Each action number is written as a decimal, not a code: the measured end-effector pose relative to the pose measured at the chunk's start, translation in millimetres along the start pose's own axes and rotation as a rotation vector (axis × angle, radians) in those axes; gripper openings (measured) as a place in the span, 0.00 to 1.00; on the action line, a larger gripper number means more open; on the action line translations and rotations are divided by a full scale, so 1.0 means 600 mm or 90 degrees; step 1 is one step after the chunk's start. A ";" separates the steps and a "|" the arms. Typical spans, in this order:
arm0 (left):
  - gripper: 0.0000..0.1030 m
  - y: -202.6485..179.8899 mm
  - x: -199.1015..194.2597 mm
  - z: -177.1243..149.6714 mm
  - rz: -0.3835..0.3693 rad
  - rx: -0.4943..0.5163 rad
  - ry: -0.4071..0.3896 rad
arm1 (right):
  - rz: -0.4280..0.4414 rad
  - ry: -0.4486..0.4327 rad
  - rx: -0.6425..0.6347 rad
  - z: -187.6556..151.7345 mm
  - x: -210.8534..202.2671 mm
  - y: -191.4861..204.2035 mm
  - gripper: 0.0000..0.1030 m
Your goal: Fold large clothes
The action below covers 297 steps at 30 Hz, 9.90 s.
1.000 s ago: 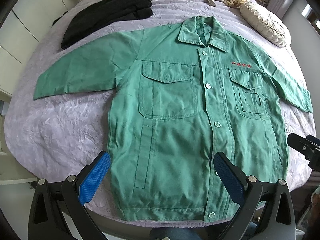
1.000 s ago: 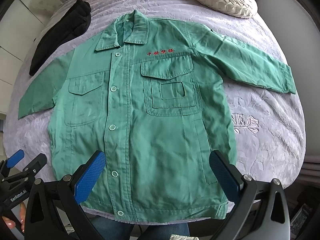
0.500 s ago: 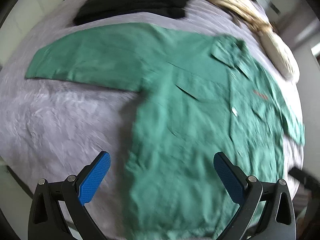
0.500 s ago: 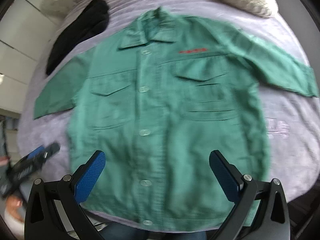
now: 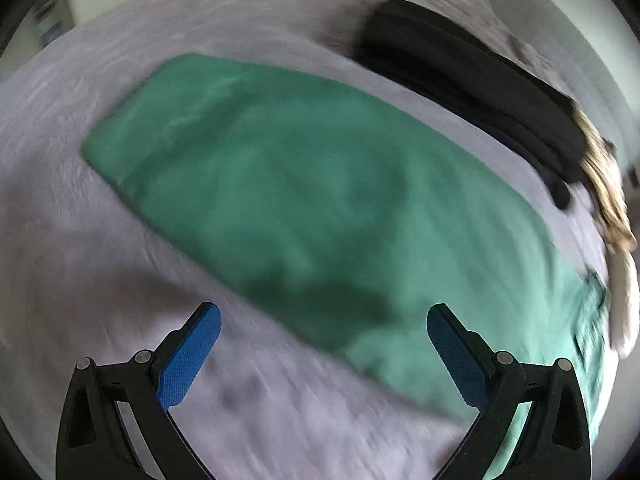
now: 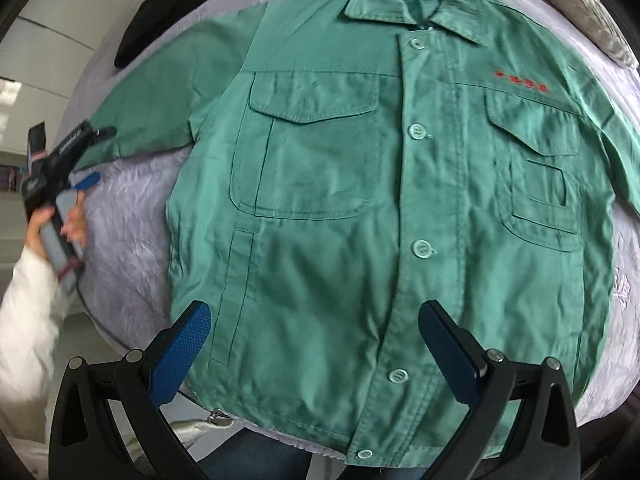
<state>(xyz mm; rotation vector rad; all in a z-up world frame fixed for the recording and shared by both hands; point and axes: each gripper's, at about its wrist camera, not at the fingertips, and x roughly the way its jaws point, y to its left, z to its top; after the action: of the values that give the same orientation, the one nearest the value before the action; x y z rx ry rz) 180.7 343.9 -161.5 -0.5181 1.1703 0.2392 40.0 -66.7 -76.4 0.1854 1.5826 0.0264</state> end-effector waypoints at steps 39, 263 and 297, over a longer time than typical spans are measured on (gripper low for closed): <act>0.61 -0.639 -0.010 -0.401 -0.148 0.598 -0.008 | 0.048 -0.124 0.248 -0.020 0.009 -0.339 1.00; 1.00 -0.684 -0.083 -0.455 -0.039 0.472 0.024 | 0.535 -0.518 0.359 0.166 -0.206 -0.756 0.05; 1.00 -0.416 -0.062 -0.300 -0.061 0.322 0.021 | 0.109 -0.248 -0.047 0.304 0.040 -0.169 0.18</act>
<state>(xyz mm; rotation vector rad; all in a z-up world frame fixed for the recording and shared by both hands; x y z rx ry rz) 129.9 41.8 -114.0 -0.1319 1.1812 -0.1494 210.9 -181.6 -118.0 0.2513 1.1728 0.1716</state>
